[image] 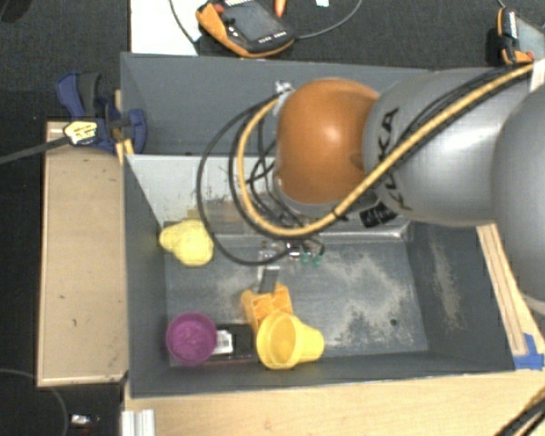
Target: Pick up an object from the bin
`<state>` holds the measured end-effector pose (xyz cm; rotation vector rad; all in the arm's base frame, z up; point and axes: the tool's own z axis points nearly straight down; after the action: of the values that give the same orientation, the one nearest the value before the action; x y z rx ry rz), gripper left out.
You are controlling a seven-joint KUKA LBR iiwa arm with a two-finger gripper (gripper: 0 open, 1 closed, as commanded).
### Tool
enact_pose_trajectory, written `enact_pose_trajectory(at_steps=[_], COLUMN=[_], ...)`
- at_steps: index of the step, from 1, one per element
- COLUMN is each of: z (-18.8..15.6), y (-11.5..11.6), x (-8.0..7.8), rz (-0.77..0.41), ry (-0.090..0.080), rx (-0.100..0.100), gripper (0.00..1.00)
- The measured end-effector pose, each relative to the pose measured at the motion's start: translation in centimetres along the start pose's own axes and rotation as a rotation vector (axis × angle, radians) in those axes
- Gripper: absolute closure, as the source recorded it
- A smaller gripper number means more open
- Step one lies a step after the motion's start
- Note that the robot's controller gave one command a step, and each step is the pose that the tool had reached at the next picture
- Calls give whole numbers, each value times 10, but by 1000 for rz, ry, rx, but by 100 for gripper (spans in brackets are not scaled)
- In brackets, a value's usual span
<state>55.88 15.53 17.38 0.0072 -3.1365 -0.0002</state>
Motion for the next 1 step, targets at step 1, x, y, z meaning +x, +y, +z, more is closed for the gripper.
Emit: enact_pose_trajectory(at_steps=[1], z=[-5], y=[-1], x=[-2], rz=[8], ry=[-7], rx=[-1], gripper=[0])
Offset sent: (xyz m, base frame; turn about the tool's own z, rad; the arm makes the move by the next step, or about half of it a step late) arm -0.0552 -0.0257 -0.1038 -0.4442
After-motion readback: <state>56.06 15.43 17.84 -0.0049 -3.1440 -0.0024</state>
